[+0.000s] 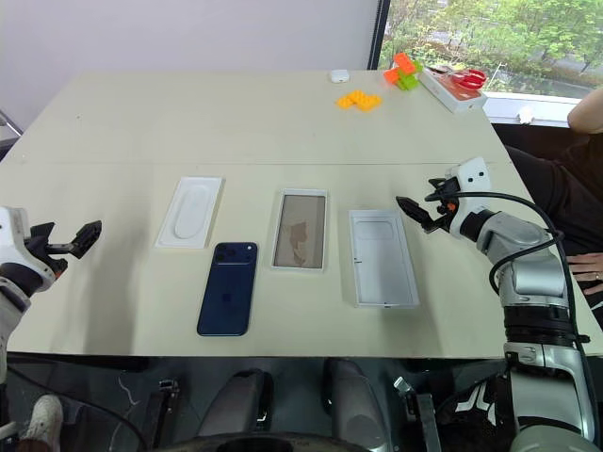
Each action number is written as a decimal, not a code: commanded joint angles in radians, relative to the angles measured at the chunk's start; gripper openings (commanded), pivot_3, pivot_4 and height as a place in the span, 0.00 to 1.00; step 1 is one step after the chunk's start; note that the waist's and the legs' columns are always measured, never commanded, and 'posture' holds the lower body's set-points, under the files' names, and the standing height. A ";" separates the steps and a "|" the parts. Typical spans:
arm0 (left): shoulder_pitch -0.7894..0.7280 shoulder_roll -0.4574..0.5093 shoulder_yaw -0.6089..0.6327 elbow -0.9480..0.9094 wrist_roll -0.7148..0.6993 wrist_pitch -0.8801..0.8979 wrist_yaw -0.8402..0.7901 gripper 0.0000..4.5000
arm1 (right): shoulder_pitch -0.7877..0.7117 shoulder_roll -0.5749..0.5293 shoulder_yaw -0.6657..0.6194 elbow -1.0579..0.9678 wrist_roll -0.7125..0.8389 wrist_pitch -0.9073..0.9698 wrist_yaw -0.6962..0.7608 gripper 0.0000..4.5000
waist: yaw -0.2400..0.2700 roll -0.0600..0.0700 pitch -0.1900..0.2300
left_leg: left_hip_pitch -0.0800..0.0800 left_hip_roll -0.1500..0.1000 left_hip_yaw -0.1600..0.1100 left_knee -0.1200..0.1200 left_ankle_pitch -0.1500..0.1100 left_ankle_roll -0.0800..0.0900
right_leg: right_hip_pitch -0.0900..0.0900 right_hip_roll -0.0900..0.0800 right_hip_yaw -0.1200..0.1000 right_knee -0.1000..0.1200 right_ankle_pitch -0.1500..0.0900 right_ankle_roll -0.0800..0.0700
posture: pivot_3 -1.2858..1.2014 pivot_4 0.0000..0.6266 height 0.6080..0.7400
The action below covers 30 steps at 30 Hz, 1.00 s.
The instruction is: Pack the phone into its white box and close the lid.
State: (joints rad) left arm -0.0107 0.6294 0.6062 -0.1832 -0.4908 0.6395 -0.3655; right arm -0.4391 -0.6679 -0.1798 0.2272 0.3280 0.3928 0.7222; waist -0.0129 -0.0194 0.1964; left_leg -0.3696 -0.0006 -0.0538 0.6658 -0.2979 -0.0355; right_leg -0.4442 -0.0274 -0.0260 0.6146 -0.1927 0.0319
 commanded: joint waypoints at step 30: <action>-0.153 -0.167 -0.097 -0.128 -0.109 0.285 0.190 1.00 | 0.048 0.078 0.201 -0.523 0.046 0.134 0.018 0.99 | 0.004 -0.001 -0.001 | 0.000 0.000 -0.001 0.002 0.000 0.000 | 0.000 0.000 0.000 0.002 0.000 0.000 | 0.52 0.24 1.00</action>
State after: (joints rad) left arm -0.1249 0.4639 0.4589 -0.3059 -0.5669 0.8676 -0.2273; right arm -0.3934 -0.5966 0.0257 -0.2284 0.3592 0.5215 0.7436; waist -0.0094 -0.0202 0.1957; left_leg -0.3697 -0.0008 -0.0554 0.6676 -0.2979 -0.0356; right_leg -0.4438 -0.0273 -0.0264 0.6163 -0.1926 0.0323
